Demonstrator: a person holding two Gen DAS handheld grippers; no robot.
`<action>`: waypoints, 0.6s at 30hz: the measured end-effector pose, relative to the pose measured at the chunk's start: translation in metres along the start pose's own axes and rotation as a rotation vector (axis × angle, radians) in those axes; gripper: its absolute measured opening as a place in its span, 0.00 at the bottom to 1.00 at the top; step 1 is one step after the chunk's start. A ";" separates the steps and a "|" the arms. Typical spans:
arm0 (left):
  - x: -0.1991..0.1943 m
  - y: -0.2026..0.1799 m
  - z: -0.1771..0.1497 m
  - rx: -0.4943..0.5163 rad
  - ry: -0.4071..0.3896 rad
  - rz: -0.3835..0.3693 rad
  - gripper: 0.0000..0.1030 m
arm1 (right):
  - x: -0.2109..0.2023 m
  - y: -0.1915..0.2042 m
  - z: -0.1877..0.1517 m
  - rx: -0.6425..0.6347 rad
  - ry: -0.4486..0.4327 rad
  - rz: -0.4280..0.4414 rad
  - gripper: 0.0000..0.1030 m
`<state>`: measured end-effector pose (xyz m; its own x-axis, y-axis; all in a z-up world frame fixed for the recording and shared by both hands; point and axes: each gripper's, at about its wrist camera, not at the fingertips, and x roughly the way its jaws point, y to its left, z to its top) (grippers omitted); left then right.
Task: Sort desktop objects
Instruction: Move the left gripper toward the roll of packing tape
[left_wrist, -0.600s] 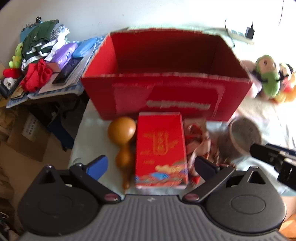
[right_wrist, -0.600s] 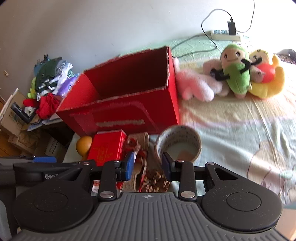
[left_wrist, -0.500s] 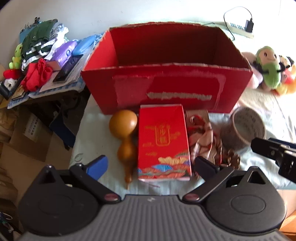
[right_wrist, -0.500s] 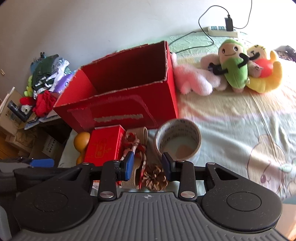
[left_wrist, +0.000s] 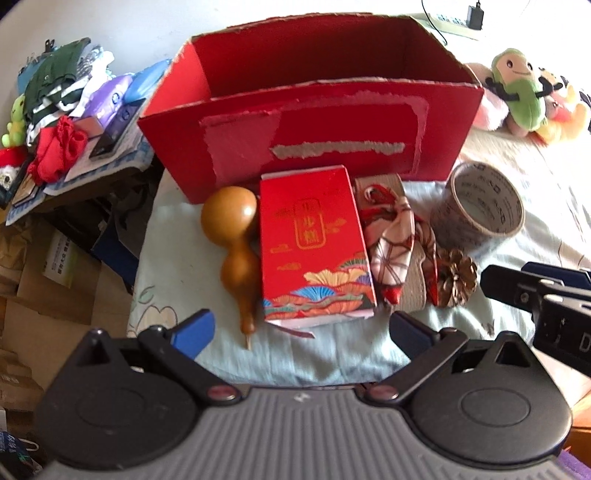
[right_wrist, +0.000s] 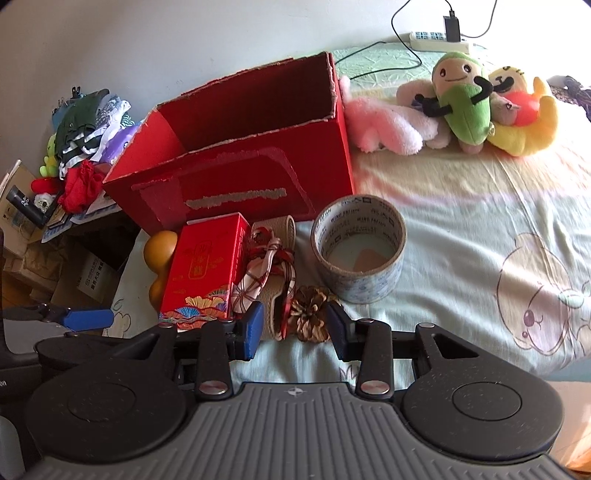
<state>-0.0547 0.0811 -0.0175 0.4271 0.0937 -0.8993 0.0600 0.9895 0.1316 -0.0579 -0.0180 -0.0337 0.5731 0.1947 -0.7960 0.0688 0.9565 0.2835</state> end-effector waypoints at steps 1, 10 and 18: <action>0.001 0.000 -0.001 0.002 0.004 0.000 0.98 | 0.000 0.000 -0.001 0.003 0.004 -0.001 0.40; 0.001 0.001 0.001 0.007 -0.005 -0.003 0.98 | 0.001 -0.005 0.001 0.024 0.004 -0.018 0.40; -0.004 -0.014 0.011 0.035 -0.047 -0.030 0.98 | -0.003 -0.022 0.007 0.066 -0.017 -0.038 0.40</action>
<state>-0.0474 0.0655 -0.0111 0.4662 0.0575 -0.8828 0.1049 0.9872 0.1197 -0.0555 -0.0410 -0.0337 0.5824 0.1542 -0.7982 0.1441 0.9467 0.2880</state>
